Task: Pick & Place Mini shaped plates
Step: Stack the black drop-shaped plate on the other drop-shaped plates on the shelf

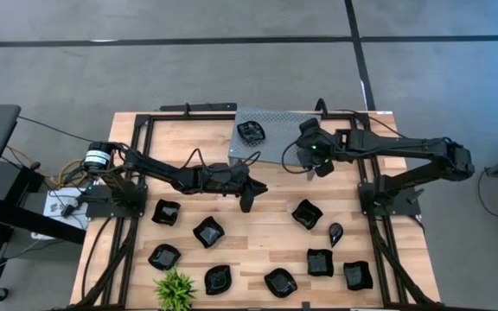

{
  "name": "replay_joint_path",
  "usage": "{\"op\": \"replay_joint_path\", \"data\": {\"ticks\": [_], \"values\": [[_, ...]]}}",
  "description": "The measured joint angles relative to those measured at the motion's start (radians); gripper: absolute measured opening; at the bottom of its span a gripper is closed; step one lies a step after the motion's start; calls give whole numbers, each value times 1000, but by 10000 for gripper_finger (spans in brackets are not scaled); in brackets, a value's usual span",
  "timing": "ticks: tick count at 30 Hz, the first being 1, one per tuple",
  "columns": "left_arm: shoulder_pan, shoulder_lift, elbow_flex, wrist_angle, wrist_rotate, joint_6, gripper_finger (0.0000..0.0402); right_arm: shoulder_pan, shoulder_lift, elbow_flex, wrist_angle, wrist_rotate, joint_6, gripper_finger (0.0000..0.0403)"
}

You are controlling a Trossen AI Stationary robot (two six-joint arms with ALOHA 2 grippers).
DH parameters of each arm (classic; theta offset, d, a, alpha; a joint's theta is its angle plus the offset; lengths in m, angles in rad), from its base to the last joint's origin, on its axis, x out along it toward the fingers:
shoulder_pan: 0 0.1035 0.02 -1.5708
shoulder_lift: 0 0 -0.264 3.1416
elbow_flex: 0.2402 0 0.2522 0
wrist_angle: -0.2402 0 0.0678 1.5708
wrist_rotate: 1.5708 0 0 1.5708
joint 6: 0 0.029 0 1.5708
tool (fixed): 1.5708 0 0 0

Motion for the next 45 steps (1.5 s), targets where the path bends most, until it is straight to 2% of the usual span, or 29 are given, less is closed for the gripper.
{"op": "replay_joint_path", "data": {"ticks": [11,16,20,22,24,27,32,35,38,39,42,45], "values": [[-3,0,0,0,0,0,79,-13,-5,0,-63,4,80,91],[-3,0,0,0,1,-1,79,19,-55,0,-124,29,153,102],[-3,0,0,1,1,-1,79,66,-127,0,-102,35,184,103],[-3,0,0,1,1,-1,79,92,-158,0,-36,14,232,103],[-3,0,0,1,0,-1,79,100,-175,0,44,-72,306,102],[-3,0,0,7,0,-1,79,83,-165,0,119,-195,373,94],[-3,0,0,8,0,-1,79,42,-65,0,139,-211,377,35],[-3,0,0,8,0,21,79,21,4,-1,99,-166,343,8],[-3,0,0,8,0,23,79,19,38,-1,102,-18,335,11],[-3,0,0,8,0,24,79,17,41,-1,99,1,331,7],[-3,0,0,8,0,25,79,-1,40,0,98,-32,323,3],[-3,0,0,8,0,44,79,-21,27,0,86,-20,329,3]]}}
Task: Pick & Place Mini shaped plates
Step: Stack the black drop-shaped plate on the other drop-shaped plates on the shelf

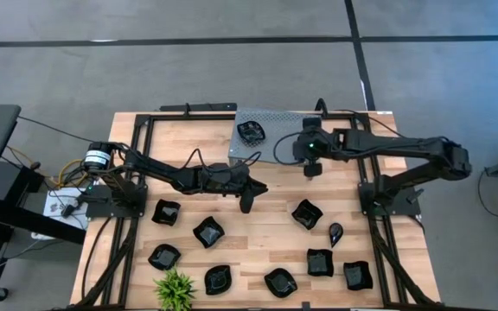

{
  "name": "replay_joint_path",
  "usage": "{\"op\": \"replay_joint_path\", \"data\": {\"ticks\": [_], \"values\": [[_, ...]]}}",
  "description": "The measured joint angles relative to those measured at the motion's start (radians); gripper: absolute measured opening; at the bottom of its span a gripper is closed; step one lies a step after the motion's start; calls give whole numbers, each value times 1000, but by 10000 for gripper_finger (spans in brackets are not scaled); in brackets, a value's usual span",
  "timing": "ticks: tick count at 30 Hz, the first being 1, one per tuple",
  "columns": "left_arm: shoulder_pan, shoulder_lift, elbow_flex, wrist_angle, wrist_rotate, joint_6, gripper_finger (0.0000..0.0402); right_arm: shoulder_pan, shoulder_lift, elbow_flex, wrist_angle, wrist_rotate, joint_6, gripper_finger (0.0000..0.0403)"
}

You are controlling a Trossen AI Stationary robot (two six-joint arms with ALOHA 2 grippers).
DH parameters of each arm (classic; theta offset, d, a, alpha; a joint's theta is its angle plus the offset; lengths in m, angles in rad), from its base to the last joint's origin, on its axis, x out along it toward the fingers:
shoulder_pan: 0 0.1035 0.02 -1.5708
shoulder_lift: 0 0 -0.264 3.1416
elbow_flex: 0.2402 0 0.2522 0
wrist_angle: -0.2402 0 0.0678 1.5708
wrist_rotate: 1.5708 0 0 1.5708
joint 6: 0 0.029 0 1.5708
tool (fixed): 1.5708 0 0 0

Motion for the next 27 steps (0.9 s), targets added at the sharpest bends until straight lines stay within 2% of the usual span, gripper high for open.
{"op": "replay_joint_path", "data": {"ticks": [8,12,15,19,24,27], "values": [[0,0,0,0,0,5,79,-42,-60,0,-40,-2,4,1],[0,0,0,0,0,7,79,6,-114,0,-36,-5,32,1],[0,-12,0,6,0,8,79,95,-165,14,-61,-6,105,1],[0,-43,0,-5,1,41,79,265,-228,59,-101,-12,291,1],[0,-85,0,-1,0,81,79,452,-277,60,-158,-136,574,1],[0,-110,0,-1,0,87,79,548,-270,60,-271,-146,718,5]]}}
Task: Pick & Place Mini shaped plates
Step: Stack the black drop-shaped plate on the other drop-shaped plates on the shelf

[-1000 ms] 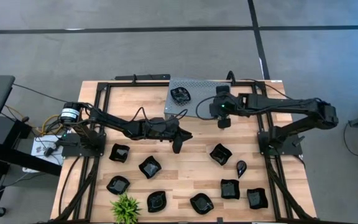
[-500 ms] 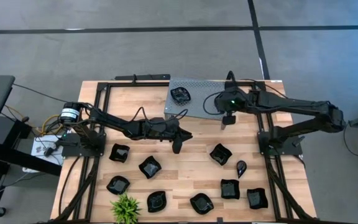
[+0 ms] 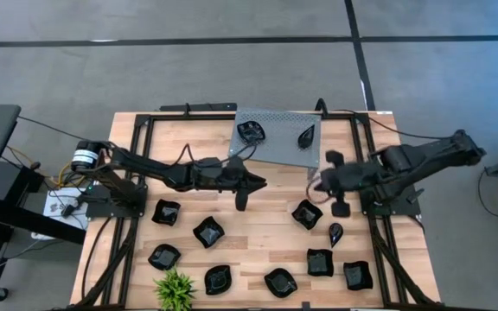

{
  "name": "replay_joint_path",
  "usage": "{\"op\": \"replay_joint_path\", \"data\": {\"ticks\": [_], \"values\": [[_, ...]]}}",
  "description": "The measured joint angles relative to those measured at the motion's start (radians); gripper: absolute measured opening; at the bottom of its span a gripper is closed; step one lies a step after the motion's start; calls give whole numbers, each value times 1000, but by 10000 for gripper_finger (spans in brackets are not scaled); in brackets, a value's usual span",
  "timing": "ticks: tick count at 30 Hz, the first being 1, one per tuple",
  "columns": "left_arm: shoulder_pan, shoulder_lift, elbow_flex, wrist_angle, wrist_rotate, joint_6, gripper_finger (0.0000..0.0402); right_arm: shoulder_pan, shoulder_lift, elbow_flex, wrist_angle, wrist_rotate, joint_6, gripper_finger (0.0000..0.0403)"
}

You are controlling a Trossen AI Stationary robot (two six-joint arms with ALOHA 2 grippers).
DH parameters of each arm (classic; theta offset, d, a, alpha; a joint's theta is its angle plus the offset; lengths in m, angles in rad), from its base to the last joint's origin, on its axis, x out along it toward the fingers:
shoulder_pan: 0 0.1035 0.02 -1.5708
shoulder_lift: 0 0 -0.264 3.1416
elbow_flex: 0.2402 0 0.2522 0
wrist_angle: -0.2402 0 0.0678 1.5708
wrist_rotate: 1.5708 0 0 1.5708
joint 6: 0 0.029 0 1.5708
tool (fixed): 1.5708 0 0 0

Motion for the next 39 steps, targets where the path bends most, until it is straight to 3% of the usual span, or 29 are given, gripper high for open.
{"op": "replay_joint_path", "data": {"ticks": [8,18,25,39], "values": [[0,-28,0,-8,0,48,79,168,167,0,-238,-26,424,72],[0,-28,0,-28,0,98,79,289,426,-22,-372,-261,879,138],[0,-28,0,-32,0,153,79,325,500,-161,-175,-382,924,136],[2,-28,0,-31,0,221,79,307,504,-202,140,-277,839,108]]}}
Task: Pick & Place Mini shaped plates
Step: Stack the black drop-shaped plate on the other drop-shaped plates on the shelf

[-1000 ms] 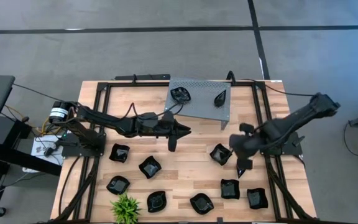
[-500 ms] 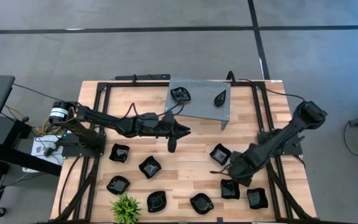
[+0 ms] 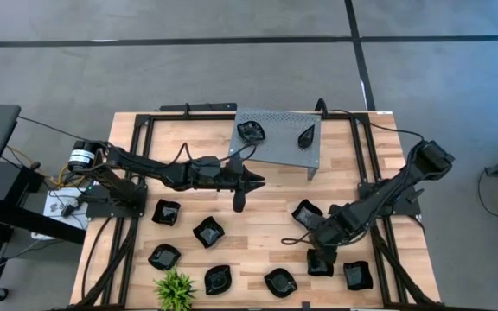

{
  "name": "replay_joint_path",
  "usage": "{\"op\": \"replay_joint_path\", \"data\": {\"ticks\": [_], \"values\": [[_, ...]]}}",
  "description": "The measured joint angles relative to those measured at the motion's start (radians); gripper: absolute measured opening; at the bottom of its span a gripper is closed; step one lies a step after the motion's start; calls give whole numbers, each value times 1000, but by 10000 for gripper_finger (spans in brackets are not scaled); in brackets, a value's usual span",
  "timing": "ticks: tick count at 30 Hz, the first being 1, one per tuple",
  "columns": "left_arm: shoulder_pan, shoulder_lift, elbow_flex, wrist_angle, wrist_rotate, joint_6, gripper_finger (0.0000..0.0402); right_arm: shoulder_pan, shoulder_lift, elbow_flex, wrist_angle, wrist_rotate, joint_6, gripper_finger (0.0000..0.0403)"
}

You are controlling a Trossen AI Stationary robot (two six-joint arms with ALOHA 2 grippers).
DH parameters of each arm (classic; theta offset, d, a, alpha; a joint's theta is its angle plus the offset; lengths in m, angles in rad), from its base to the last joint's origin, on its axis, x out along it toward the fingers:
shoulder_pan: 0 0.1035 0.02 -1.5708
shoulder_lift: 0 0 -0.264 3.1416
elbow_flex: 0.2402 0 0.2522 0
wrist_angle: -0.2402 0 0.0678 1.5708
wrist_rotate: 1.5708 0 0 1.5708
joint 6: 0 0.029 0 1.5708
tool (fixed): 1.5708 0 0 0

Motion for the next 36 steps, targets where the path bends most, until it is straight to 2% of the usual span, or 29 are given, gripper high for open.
{"op": "replay_joint_path", "data": {"ticks": [4,11,17,22,27,32,36], "values": [[0,0,0,0,0,6,79,3,30,0,-7,-19,-12,107],[0,0,0,-2,0,6,79,40,102,0,-49,-182,66,107],[0,0,0,-2,0,3,79,92,111,1,-204,-285,149,107],[0,0,0,-1,0,-27,79,113,111,1,-322,-282,138,107],[-2,0,0,0,0,-51,79,112,111,1,-335,-212,99,107],[-6,0,0,1,0,-58,79,112,111,32,-330,-211,101,107],[-6,0,0,1,0,-58,79,119,111,53,-315,-213,166,107]]}}
